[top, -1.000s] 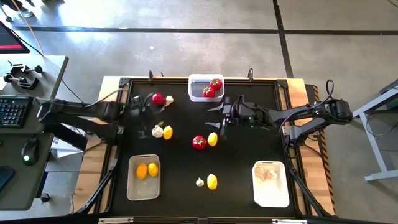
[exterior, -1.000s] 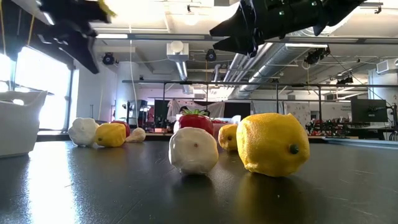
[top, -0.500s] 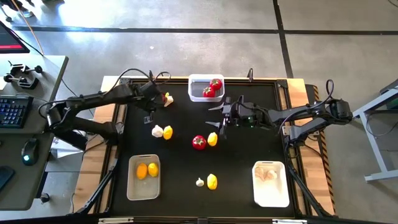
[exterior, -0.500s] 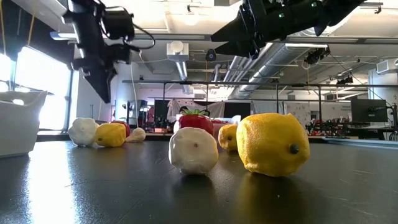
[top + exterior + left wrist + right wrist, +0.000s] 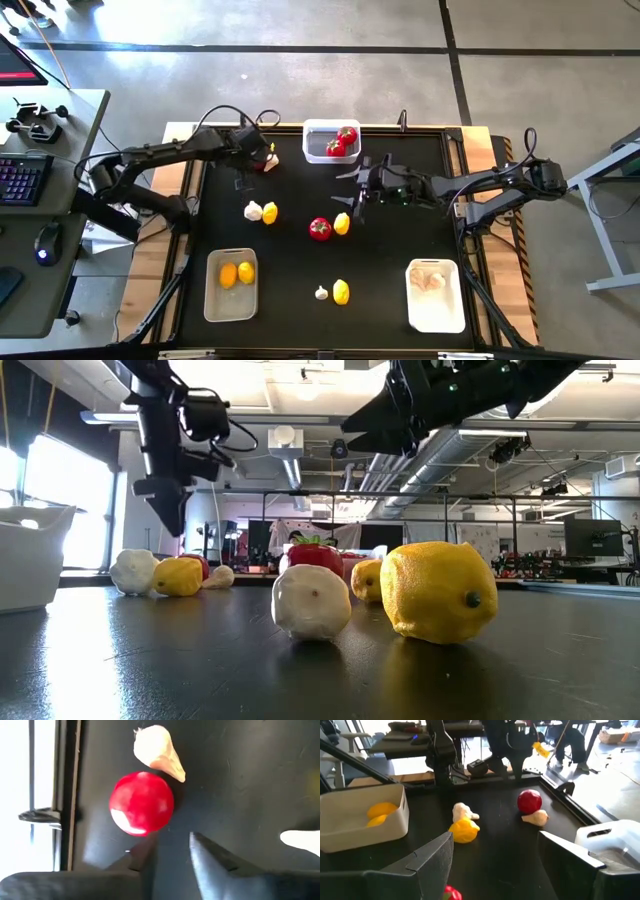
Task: Sort produce into baskets
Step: Put the red tomato into the transparent bin
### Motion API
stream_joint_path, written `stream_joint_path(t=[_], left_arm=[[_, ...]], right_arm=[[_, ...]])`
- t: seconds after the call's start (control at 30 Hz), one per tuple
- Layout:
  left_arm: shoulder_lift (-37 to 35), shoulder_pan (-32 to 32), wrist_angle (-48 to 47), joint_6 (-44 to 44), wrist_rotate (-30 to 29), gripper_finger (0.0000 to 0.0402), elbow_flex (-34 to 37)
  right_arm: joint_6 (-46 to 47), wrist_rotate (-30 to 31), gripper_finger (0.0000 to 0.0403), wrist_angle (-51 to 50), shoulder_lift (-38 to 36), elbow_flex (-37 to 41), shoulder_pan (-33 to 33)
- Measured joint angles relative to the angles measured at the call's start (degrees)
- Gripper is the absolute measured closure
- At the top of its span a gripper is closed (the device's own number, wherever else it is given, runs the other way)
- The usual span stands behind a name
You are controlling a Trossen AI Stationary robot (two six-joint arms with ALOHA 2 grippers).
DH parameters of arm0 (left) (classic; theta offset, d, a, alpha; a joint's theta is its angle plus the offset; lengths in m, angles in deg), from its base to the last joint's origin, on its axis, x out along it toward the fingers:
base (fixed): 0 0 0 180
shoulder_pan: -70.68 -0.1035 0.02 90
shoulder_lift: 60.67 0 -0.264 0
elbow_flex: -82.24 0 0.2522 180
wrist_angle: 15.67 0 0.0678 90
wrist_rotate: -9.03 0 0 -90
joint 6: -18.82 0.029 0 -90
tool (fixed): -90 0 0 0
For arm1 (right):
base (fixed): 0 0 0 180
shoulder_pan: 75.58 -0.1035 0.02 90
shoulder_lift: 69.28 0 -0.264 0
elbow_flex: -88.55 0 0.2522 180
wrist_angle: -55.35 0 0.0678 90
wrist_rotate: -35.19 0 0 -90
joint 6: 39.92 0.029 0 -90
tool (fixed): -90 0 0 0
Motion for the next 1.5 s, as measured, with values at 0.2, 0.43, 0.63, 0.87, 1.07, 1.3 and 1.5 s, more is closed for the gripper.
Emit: stream_joint_path(t=[0.2, 0.43, 0.63, 0.87, 1.07, 1.3, 1.5], left_arm=[[4.4, 0.0, 1.1, -5.3, -2.0, 0.0171, 0.0], [6.9, -0.7, 4.6, -6.0, -2.3, 0.0101, 0.0], [8.6, -4.5, 7.5, -6.6, -1.5, 0.0099, 0.0], [11.8, -7.7, 9.4, -7.0, -1.1, 0.0099, 0.0], [14.7, -8.8, 12.9, -6.1, -2.2, 0.0099, -0.1], [16.3, -8.9, 14.2, -7.7, -3.0, 0.0115, -0.2], [16.3, -9.0, 14.4, -8.6, -2.9, 0.0158, -0.2]], right_arm=[[1.4, 0.0, 0.0124, -2.3, 0.0, 0.0, 0.0], [1.3, 0.0, 0.0124, -2.2, 0.0, 0.0, 0.0], [0.8, 0.0, 0.0124, -2.2, 0.0, 0.0, 0.0], [0.1, 0.0, 0.0124, -2.2, 0.0, 0.0, 0.0], [0.0, 0.0, 0.0124, -2.2, 0.0, 0.0, 0.0], [0.0, 0.0, 0.0124, -2.2, 0.0, 0.0, 0.0], [0.0, 0.0, 0.0124, -2.2, 0.0, 0.0, 0.0]])
